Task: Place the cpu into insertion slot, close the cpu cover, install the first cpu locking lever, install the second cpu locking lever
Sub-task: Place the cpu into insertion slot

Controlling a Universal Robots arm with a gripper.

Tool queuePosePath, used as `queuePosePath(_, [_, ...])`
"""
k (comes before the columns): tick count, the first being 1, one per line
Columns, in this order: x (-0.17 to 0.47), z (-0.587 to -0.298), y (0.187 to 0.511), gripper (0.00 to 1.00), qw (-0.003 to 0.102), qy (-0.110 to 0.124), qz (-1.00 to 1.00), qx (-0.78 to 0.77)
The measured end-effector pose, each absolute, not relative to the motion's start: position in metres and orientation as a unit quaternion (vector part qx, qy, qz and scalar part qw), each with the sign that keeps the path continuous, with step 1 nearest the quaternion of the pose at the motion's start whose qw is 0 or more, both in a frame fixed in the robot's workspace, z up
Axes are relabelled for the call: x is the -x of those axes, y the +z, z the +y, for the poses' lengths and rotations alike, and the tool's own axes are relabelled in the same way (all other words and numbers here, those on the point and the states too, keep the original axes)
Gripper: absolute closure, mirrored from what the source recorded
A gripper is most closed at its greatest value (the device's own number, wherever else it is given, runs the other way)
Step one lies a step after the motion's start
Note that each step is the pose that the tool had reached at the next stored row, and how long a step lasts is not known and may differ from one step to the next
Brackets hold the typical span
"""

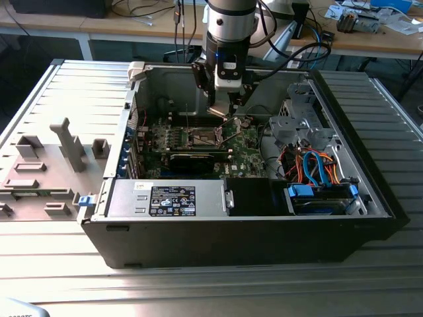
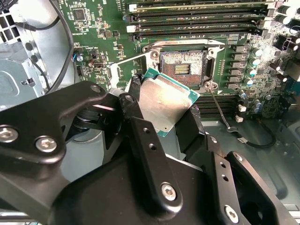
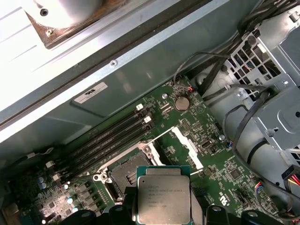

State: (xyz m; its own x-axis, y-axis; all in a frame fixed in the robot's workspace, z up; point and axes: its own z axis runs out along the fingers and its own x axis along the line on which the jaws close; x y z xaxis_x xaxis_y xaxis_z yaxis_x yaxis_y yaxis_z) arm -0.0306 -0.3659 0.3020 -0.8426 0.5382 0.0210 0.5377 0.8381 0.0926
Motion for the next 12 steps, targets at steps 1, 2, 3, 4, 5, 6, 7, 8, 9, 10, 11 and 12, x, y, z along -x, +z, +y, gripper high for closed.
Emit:
queuePosePath(1, [0.0306, -0.3659, 0.3020, 0.46, 0.003, 0.047, 0.959, -0.281])
queuePosePath(2, [0.0306, -0.3659, 0.3020, 0.46, 0.003, 0.047, 0.958, -0.282])
queuePosePath(3, [0.0307, -0.3659, 0.3020, 0.46, 0.003, 0.047, 0.958, -0.283])
queuePosePath(4, [0.0306, -0.3659, 0.3020, 0.46, 0.003, 0.047, 0.958, -0.283])
queuePosePath(5, [0.0307, -0.3659, 0.3020, 0.46, 0.003, 0.047, 0.958, -0.283])
queuePosePath(6, [0.0307, -0.3659, 0.3020, 0.46, 0.003, 0.047, 0.958, -0.284])
queuePosePath(7, [0.0307, -0.3659, 0.3019, 0.46, 0.003, 0.047, 0.958, -0.284])
queuePosePath(8, [0.0306, -0.3659, 0.3019, 0.46, 0.003, 0.047, 0.957, -0.285])
queuePosePath(9, [0.0307, -0.3659, 0.3019, 0.46, 0.003, 0.047, 0.957, -0.285])
queuePosePath(10, [0.0307, -0.3659, 0.3019, 0.46, 0.003, 0.047, 0.957, -0.285])
queuePosePath(11, [0.0306, -0.3659, 0.3019, 0.46, 0.003, 0.047, 0.957, -0.285])
queuePosePath(12, [0.0306, -0.3659, 0.3019, 0.46, 0.003, 0.047, 0.957, -0.286])
